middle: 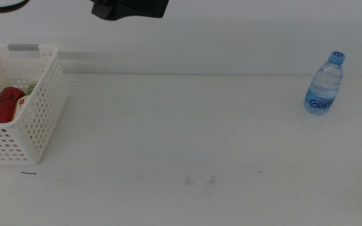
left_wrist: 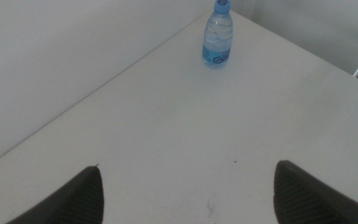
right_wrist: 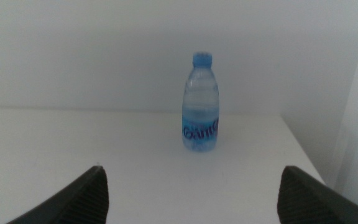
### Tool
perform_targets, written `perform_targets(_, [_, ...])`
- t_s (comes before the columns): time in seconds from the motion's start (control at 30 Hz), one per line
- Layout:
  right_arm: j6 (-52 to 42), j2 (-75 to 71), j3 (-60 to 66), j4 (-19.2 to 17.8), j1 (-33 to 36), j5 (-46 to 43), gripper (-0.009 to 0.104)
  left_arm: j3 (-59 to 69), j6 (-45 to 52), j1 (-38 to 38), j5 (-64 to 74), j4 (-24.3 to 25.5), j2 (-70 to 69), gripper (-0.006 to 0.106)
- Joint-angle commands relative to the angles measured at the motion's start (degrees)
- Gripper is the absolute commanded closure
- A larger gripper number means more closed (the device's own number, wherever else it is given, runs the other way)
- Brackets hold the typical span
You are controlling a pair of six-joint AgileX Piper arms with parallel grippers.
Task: Use arms to grab the bottles and put them into the dustbin to the left of the table.
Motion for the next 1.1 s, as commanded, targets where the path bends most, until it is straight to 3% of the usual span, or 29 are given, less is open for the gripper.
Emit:
perform_targets(0.0, [-0.1, -0.3, 0.2, -1.2, -0.4, -2.8, 0.007, -0.2, -0.8, -0.3, -0.6, -0.5, -0.3, 0.007])
perform_targets(0.37, [6.2, -0.3, 0.2, -1.1, -0.4, -2.3, 0.007, -7.2, -0.9, -0.3, 2.4, -2.0, 1.7, 0.007])
perform_targets(0.77, [7.4, 19.6, -6.5, -0.7, -0.4, -3.3, 0.007, -7.2, -0.2, -0.3, 1.9, -1.4, 1.8, 0.007])
perform_targets(1.07, [5.9, 44.1, -7.5, -1.4, -0.4, -26.0, 0.007, -7.2, -0.2, -0.3, 1.9, -1.3, 1.8, 0.007])
